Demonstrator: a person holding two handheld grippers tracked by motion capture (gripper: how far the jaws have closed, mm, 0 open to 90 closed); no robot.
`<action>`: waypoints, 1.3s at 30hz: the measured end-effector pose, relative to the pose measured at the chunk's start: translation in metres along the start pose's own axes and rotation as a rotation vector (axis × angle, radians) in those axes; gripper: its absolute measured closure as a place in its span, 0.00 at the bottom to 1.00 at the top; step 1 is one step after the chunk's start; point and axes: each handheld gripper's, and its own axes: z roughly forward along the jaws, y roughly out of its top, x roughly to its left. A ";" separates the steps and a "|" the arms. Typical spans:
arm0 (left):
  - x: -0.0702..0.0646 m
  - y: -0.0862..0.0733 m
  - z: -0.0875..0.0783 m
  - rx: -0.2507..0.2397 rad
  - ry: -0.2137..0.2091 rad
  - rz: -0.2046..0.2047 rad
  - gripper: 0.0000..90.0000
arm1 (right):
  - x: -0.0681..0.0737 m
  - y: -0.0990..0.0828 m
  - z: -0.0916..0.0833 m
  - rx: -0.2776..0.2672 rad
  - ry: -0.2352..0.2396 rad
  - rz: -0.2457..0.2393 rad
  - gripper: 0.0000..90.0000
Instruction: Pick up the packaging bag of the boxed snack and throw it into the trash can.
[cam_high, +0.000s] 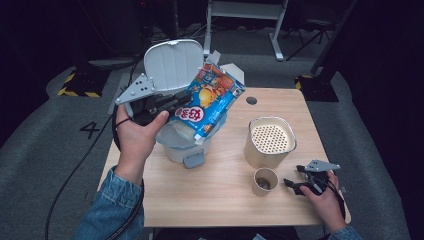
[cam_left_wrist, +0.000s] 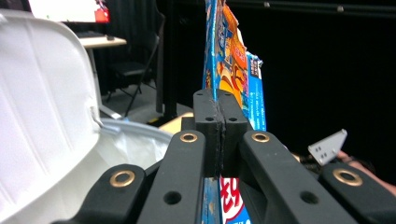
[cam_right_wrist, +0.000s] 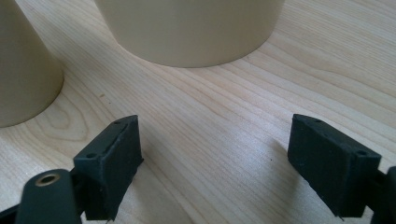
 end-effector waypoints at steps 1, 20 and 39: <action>0.001 0.003 -0.001 -0.007 0.005 -0.001 0.99 | 0.000 0.000 0.000 0.000 0.001 0.001 0.20; 0.037 0.023 0.008 -0.091 0.105 -0.032 0.99 | 0.000 0.000 0.000 0.000 0.001 0.001 0.20; 0.070 0.011 0.035 -0.142 0.223 -0.054 0.99 | 0.000 0.000 0.000 -0.001 0.000 0.000 0.20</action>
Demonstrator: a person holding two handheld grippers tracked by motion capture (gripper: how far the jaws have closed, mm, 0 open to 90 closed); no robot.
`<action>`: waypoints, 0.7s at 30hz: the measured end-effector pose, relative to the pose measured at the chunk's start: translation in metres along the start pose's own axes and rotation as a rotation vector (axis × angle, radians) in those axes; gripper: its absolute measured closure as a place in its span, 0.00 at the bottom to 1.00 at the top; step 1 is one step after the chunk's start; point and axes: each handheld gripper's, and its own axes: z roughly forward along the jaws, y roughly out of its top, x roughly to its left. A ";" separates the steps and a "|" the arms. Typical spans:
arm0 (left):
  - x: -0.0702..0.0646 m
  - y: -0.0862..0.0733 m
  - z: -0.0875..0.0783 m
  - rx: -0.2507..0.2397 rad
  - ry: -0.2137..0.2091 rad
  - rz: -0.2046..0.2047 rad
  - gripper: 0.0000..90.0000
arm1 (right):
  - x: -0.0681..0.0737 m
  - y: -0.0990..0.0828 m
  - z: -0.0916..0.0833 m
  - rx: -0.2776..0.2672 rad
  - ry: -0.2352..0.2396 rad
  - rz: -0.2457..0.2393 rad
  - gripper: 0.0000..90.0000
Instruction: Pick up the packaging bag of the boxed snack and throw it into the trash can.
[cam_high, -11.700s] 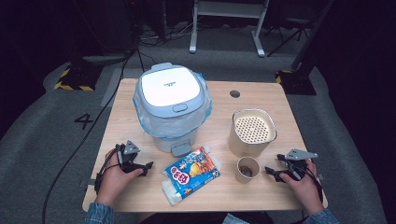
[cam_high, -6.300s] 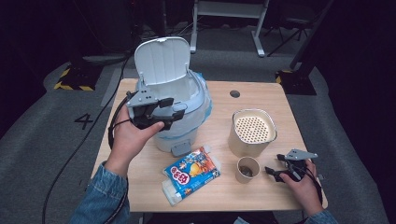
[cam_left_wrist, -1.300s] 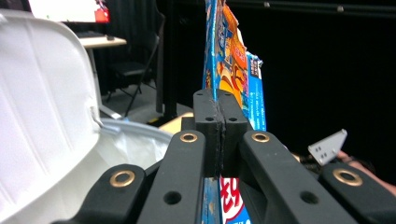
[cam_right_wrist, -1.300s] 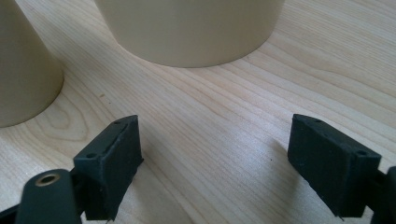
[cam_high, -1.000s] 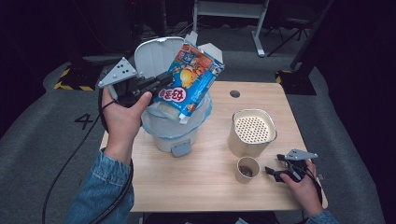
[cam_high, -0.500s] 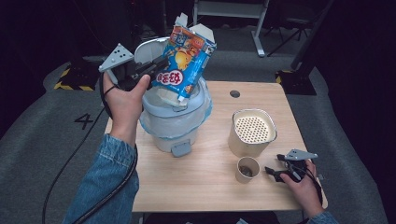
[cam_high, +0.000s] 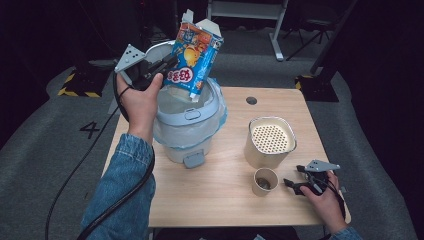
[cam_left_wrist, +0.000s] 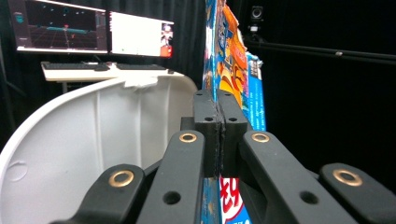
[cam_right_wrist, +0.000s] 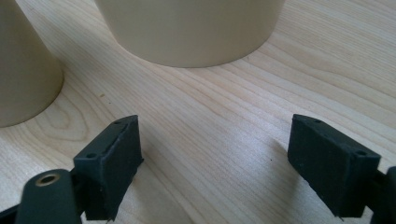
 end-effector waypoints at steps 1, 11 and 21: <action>0.000 0.000 0.000 0.000 0.000 0.000 0.99 | 0.000 0.000 0.000 0.000 0.000 0.000 0.20; 0.003 -0.008 0.007 0.039 0.047 -0.002 0.99 | 0.000 0.000 0.000 0.000 0.000 0.000 0.20; 0.001 -0.011 0.010 0.112 0.062 0.006 0.97 | 0.000 0.000 0.000 0.000 0.000 0.000 0.20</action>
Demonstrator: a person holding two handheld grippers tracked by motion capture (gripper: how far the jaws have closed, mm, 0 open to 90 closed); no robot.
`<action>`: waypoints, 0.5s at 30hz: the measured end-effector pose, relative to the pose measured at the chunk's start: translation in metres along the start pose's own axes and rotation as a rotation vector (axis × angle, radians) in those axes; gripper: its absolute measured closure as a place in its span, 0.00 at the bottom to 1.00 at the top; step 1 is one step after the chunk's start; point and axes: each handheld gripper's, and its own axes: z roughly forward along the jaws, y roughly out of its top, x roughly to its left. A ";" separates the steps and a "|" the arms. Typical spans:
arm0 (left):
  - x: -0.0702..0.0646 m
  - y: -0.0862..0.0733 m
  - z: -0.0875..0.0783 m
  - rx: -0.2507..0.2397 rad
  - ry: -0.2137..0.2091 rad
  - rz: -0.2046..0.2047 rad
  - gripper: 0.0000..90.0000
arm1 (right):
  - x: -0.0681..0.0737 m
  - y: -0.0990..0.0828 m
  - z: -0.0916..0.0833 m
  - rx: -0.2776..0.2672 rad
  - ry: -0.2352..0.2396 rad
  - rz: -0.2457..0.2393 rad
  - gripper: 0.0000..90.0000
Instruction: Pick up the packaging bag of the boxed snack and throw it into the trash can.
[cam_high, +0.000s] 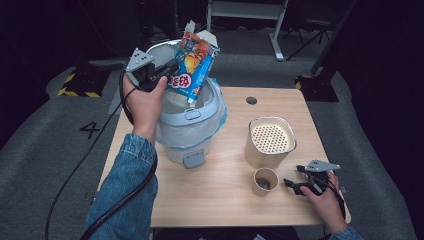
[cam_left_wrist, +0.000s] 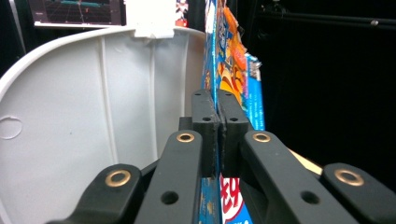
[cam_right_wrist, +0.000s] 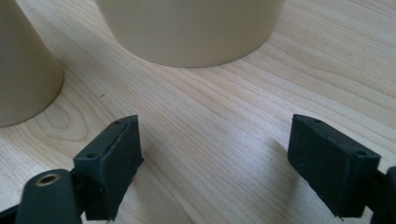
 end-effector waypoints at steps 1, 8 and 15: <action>0.000 0.000 0.000 0.020 -0.009 -0.010 0.94 | 0.000 0.000 0.000 0.000 0.000 0.000 0.20; -0.002 0.003 -0.011 0.079 0.006 -0.036 0.37 | 0.000 0.000 0.000 0.000 0.000 0.000 0.20; -0.007 0.002 -0.031 0.119 -0.022 0.031 0.34 | 0.000 0.000 0.000 0.001 0.001 0.002 0.20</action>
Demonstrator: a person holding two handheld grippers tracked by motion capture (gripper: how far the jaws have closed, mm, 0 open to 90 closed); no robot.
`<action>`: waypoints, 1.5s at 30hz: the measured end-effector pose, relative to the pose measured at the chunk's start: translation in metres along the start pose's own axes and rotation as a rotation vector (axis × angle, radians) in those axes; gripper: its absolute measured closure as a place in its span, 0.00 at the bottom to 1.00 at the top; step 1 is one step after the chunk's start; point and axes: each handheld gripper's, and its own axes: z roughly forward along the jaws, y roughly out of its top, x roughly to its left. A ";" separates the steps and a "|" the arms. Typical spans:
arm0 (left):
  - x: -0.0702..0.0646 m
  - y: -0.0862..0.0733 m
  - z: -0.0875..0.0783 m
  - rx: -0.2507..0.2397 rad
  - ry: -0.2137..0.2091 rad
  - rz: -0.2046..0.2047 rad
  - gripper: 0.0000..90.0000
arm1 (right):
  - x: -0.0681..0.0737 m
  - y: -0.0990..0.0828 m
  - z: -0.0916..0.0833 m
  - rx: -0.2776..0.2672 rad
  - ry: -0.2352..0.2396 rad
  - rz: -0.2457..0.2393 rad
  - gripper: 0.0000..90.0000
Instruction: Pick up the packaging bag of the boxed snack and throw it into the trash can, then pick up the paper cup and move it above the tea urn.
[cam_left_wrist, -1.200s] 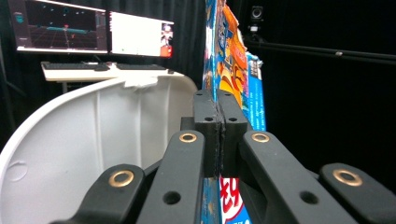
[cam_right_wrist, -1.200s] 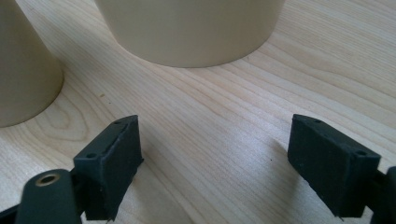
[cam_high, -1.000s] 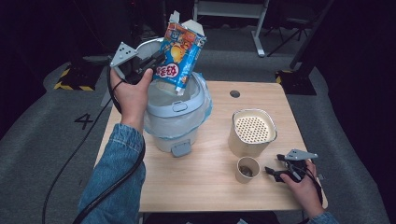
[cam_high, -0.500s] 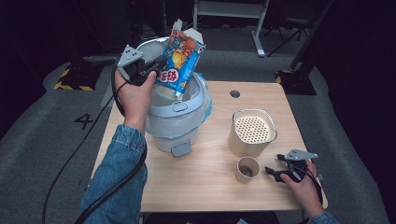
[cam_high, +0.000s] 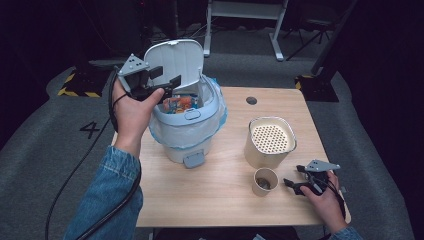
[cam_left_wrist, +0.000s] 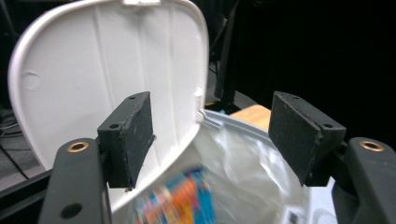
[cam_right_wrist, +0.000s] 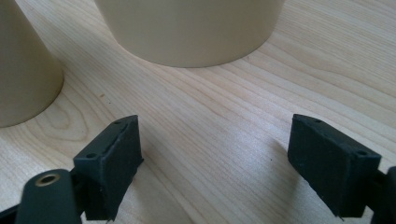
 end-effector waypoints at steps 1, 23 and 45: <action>-0.003 -0.002 -0.004 0.007 -0.024 0.011 0.34 | 0.000 0.000 0.000 0.000 -0.001 -0.001 0.20; -0.041 -0.043 -0.055 0.076 -0.209 0.090 0.32 | 0.000 0.000 0.000 0.000 -0.001 -0.001 0.20; -0.048 -0.141 -0.058 0.199 -0.247 0.098 0.30 | 0.011 0.002 -0.014 -0.006 0.027 -0.017 0.23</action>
